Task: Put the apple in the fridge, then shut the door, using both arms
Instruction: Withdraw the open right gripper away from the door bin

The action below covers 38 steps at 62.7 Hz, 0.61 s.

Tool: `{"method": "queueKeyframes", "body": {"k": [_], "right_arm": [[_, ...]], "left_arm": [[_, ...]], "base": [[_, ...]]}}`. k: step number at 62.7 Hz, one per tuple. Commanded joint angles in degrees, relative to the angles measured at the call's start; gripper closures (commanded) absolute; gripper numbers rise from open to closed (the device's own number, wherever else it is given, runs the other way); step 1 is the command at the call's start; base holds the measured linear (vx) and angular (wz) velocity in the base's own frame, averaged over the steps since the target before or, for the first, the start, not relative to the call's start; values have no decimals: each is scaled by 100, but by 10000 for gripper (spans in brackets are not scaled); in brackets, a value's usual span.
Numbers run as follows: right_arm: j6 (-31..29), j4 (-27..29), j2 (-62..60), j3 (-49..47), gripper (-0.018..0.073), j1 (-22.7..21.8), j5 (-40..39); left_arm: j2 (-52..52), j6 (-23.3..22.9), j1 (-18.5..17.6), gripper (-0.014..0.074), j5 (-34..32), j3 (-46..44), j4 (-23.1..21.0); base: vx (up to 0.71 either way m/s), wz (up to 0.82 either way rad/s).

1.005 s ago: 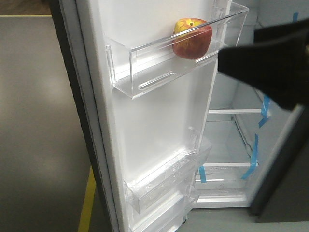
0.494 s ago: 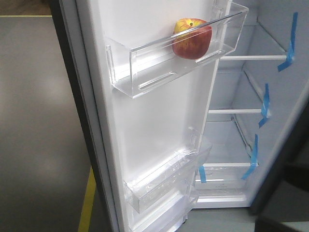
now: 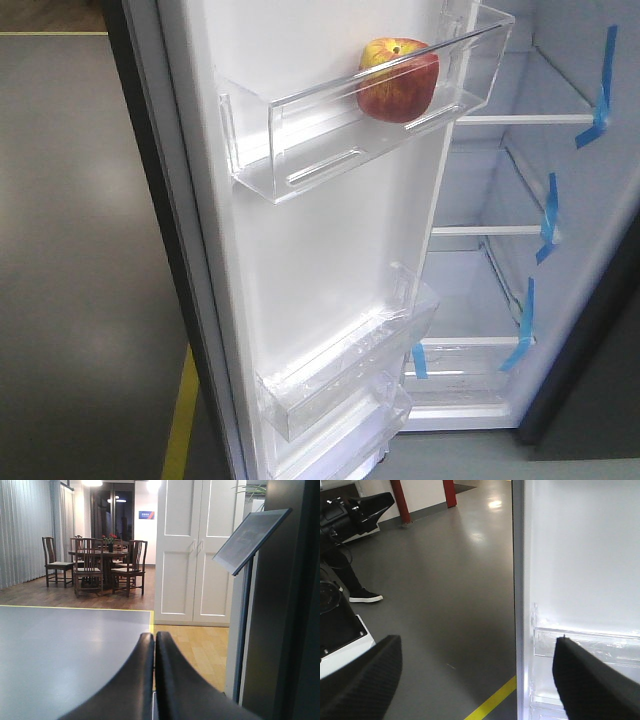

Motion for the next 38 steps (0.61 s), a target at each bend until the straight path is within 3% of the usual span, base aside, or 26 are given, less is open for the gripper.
{"method": "queueKeyframes", "body": {"k": [1, 38], "right_arm": [[5, 250, -6, -105, -27, -29, -221], [86, 353, -5, -105, -27, -29, -168]], "left_arm": [[-84, -57, -9, 603, -436, 120, -21], [-84, -57, -9, 603, -436, 120, -21]], "base": [[0, 0], [0, 0]]}}
